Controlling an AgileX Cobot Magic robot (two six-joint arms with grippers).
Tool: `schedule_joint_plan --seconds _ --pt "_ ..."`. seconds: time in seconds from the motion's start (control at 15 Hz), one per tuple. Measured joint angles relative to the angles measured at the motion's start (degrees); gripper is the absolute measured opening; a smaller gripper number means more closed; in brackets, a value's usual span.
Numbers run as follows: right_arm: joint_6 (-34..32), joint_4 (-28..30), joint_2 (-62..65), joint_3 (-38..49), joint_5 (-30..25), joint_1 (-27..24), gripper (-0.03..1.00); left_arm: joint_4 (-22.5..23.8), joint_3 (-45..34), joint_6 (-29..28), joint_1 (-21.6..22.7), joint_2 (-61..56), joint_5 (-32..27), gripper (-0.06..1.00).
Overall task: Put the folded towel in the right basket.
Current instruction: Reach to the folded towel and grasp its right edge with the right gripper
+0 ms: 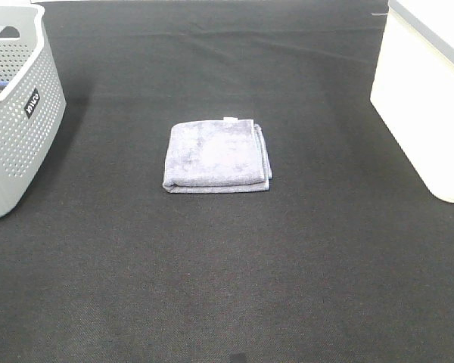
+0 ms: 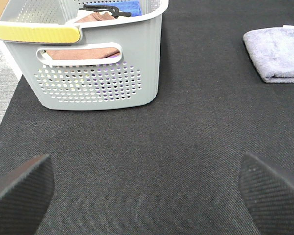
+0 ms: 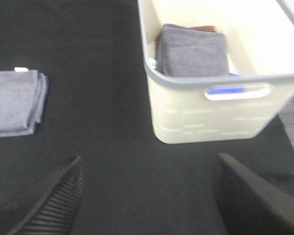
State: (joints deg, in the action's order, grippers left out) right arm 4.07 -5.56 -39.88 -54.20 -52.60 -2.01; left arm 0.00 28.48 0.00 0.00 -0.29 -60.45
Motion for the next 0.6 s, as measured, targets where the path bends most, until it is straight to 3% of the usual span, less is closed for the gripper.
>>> schedule_joint_plan --seconds 0.27,0.6 --pt "5.1 -4.3 -20.74 -16.79 -6.59 0.0 0.7 0.0 0.0 0.0 0.0 0.0 0.0 0.97" --pt "6.42 -6.7 -43.95 -35.98 -13.92 0.0 0.7 0.0 0.0 0.0 0.0 0.0 0.0 0.97"
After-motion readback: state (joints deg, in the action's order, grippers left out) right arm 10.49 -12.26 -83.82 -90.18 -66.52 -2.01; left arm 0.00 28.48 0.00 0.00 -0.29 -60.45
